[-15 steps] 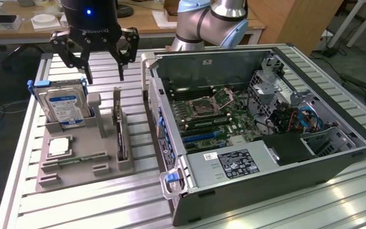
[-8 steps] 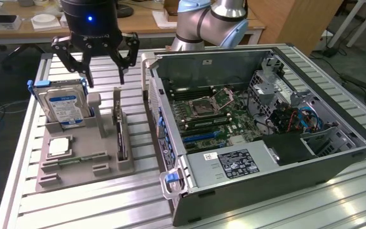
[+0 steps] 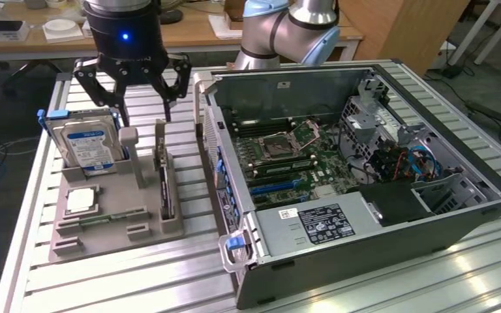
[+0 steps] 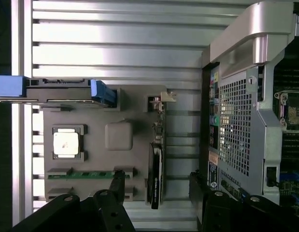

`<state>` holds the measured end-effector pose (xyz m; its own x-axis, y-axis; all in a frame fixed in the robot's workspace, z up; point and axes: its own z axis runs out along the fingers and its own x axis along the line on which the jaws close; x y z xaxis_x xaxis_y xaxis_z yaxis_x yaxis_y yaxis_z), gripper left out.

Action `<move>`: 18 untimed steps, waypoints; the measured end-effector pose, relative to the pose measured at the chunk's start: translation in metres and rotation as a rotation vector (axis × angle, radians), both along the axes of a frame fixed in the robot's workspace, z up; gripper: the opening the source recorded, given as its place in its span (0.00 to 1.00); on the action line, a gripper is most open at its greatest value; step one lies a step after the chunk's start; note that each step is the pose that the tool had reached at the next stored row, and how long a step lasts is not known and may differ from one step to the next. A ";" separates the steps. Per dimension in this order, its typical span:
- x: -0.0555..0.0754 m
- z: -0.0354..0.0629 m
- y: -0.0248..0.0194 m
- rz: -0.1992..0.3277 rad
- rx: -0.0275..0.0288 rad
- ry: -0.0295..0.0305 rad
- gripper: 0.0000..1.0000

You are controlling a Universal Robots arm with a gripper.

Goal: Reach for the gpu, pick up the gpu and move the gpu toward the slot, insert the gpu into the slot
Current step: 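Pick up the gpu and move the gpu toward the slot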

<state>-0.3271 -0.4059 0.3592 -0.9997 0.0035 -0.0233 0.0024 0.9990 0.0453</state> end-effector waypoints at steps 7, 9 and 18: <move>0.001 -0.0061 -0.0042 0.000 0.0002 -0.0002 0.65; 0.003 -0.0082 -0.0044 0.000 -0.0001 0.0001 0.65; 0.008 -0.0175 -0.0048 0.000 0.0000 0.0000 0.65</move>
<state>-0.3195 -0.4106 0.3417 -0.9997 0.0032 -0.0233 0.0021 0.9990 0.0453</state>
